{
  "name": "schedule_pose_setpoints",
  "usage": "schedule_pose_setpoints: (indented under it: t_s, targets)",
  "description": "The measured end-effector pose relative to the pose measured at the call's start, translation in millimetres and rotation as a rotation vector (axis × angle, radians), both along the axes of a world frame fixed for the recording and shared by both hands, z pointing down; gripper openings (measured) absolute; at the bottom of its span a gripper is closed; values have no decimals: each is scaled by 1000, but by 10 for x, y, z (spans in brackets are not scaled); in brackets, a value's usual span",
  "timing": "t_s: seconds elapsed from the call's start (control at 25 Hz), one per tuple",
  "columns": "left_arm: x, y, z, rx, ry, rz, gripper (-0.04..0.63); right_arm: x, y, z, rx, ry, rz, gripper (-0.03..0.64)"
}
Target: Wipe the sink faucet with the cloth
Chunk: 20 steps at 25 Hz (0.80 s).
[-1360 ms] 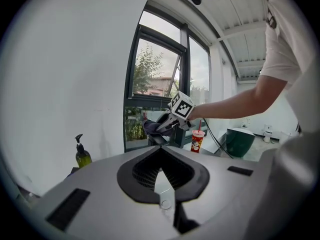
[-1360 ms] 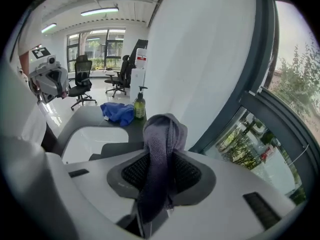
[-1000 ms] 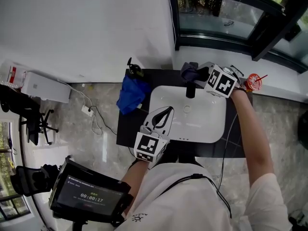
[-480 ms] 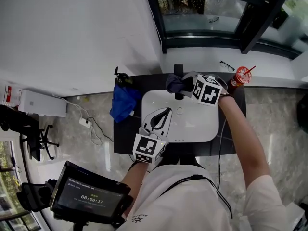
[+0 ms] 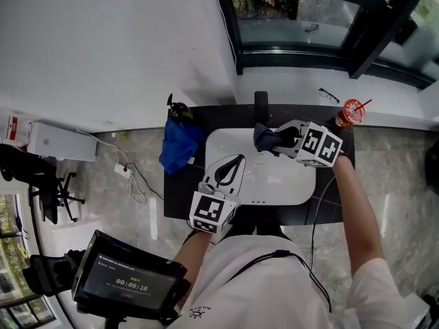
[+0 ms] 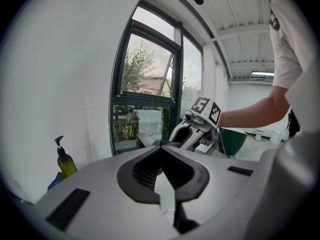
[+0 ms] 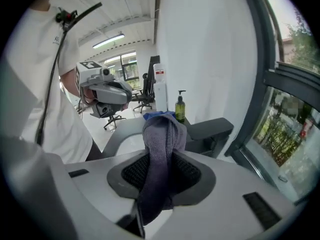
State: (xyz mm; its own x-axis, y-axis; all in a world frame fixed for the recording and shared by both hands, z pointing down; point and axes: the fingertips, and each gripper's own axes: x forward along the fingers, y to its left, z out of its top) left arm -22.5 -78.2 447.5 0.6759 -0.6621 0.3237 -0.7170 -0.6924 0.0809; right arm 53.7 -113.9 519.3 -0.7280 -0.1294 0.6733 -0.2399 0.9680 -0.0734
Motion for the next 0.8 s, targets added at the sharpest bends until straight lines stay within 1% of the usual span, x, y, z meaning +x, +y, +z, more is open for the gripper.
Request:
schedule_pose_setpoints:
  t_s: [0.08, 0.2, 0.28, 0.32, 0.4, 0.52, 0.6, 0.72, 0.8]
  targets:
    - [-42, -40, 9, -2, -1, -9, -6, 190, -119, -57, -20, -55, 66, 121]
    - [-100, -61, 23, -4, -8, -21, -6, 457, -337, -190, -62, -165, 188, 121]
    - [-137, -78, 50, -6, -19, -27, -6, 609, -533, -166, -68, -194, 286, 121]
    - [-154, -82, 63, -7, -26, -29, -6, 682, -640, -98, -52, -177, 341, 121]
    - [-173, -82, 73, -11, -30, -36, -6, 802, -836, 115, -2, -100, 434, 121]
    - [-192, -87, 80, -16, -31, -51, -6, 873, -1043, 452, 39, -3, 534, 121]
    - [-210, -92, 85, -17, -34, -58, -6, 854, -1104, 683, 20, 55, 575, 121]
    - [-224, -100, 83, -22, -34, -68, -6, 782, -1102, 1014, -31, 161, 591, 121]
    - [-229, -104, 84, -24, -37, -75, -6, 731, -1094, 1150, -66, 188, 607, 121]
